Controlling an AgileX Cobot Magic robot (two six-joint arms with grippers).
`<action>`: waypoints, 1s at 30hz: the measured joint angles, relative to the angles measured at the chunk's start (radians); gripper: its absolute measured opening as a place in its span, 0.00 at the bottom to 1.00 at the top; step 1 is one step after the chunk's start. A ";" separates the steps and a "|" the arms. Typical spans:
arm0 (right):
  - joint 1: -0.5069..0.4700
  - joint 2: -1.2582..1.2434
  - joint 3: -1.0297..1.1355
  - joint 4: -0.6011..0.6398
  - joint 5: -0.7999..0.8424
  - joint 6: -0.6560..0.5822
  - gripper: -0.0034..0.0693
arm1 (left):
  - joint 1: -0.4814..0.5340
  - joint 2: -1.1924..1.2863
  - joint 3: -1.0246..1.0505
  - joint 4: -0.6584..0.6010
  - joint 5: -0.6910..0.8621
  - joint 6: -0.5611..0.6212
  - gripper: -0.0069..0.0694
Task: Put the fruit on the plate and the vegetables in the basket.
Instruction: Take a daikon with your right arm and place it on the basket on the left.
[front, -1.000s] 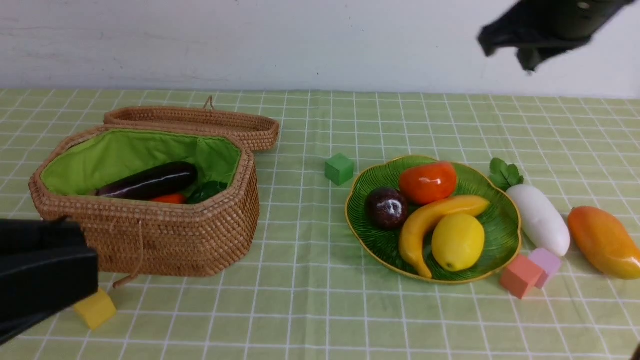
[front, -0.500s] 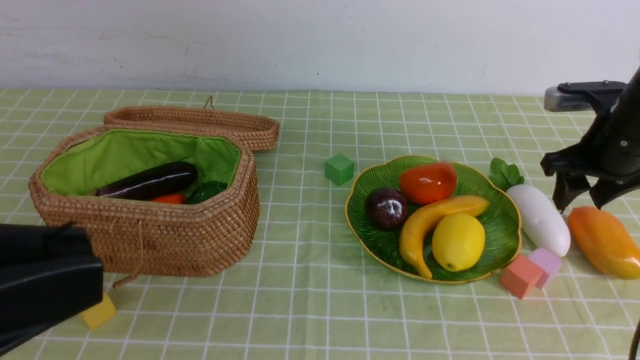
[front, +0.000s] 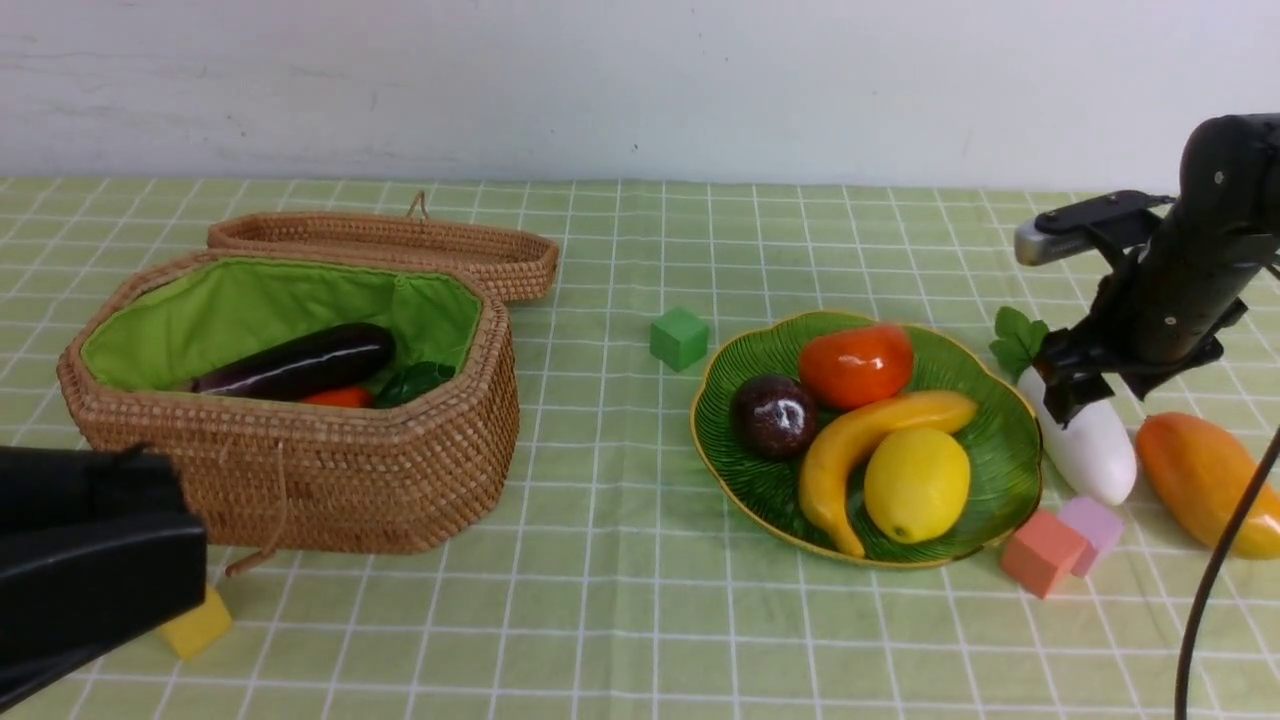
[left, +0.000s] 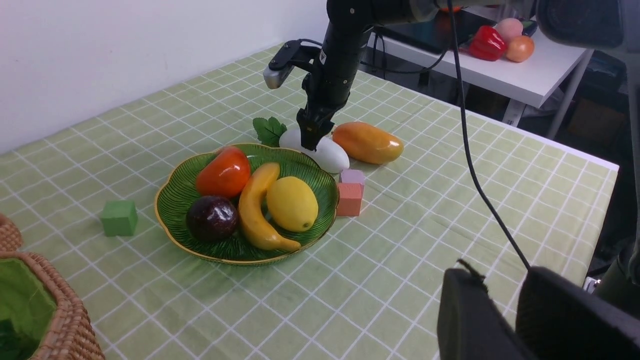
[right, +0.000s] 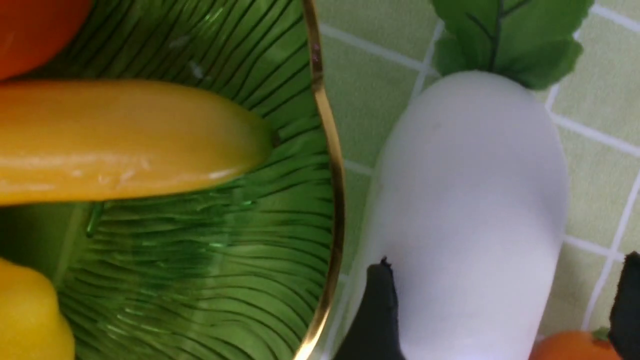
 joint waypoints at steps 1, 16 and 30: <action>0.000 0.008 -0.009 0.000 0.002 -0.002 0.84 | 0.000 0.000 0.000 0.000 0.000 0.000 0.30; -0.006 0.090 -0.042 0.022 -0.006 -0.005 0.85 | 0.000 0.000 0.000 0.000 0.000 0.000 0.31; -0.009 0.117 -0.042 0.028 -0.023 0.015 0.77 | 0.000 0.000 0.000 0.000 -0.006 0.000 0.31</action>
